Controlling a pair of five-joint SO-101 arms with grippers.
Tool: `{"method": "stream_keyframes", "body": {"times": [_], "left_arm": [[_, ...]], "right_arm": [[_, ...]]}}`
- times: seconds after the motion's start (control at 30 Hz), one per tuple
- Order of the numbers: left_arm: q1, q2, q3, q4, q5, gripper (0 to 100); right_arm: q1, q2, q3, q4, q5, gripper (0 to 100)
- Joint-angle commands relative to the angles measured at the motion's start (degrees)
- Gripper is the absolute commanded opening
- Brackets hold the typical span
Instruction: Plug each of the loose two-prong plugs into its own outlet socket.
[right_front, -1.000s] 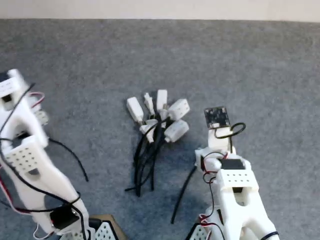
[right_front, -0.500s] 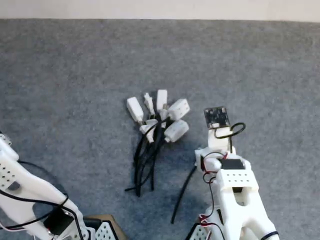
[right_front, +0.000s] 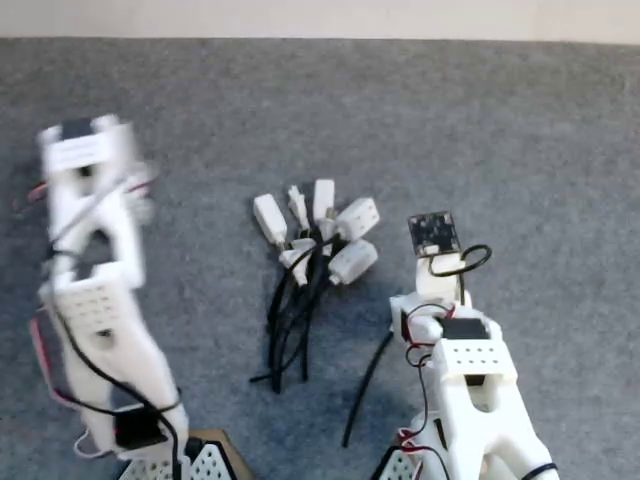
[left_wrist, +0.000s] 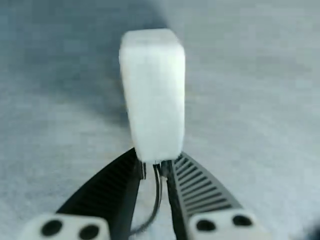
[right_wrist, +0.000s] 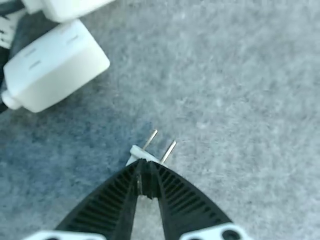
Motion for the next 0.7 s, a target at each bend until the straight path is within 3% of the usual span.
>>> {"method": "stream_keyframes", "body": {"times": [0.0,0.1,0.33,0.47,0.57,0.67], "left_arm": [[9.5,-8.1,1.5,6.2,-11.3,4],[14.2,-14.8,11.0,6.2,-19.1,4],[22.7,-34.5,46.3,6.2,-34.4,4],[21.1,-44.9,60.4,3.3,-39.3,4],[17.0,-50.4,65.4,-2.3,-38.4,5],[10.8,-52.6,65.7,-8.8,-36.3,14]], "right_arm": [[-0.5,0.7,-0.2,-1.3,0.6,0.6],[-0.5,0.7,-0.2,-1.3,0.6,0.6],[-0.5,0.7,-0.2,-1.3,0.6,0.6],[-0.5,0.7,-0.2,-1.3,0.6,0.6],[-0.5,0.7,-0.2,-1.3,0.6,0.6],[-0.5,0.7,0.0,-1.3,0.6,0.6]]}}
